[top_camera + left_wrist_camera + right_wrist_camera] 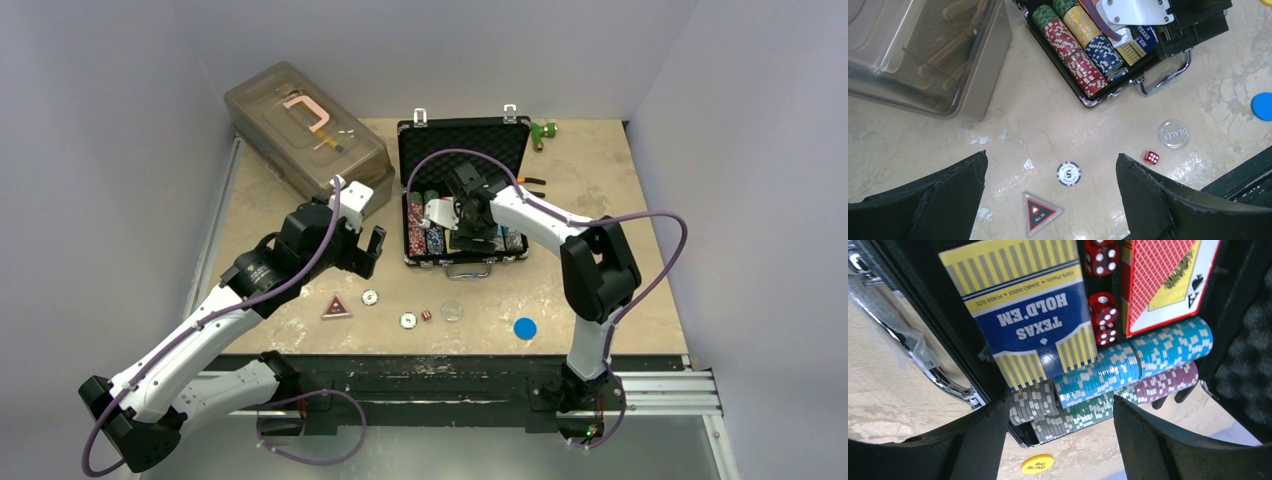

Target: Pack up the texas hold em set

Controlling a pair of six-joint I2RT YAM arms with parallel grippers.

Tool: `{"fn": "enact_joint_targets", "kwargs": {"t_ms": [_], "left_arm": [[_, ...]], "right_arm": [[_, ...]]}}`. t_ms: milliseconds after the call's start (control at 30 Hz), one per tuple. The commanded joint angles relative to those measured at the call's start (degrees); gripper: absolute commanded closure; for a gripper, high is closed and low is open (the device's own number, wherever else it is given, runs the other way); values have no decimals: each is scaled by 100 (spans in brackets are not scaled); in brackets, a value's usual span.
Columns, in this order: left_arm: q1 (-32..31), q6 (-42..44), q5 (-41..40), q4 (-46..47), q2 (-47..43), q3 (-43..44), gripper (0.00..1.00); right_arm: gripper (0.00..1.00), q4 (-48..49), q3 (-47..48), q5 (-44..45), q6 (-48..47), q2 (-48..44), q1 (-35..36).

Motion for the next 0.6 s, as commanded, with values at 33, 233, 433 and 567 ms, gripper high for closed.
{"fn": "enact_joint_targets", "kwargs": {"t_ms": [33,233,433,567], "left_arm": [[-38,-5,57,246,-78,7,4],[-38,6,63,250,-48,3,4],[-39,26,46,254,-48,2,4],[-38,26,29,241,-43,-6,4]], "right_arm": [[29,-173,351,-349,-538,85,8],[36,-279,610,-529,-656,337,21],[35,-459,750,-735,-748,458,120],[34,-411,652,-771,-722,418,139]]}}
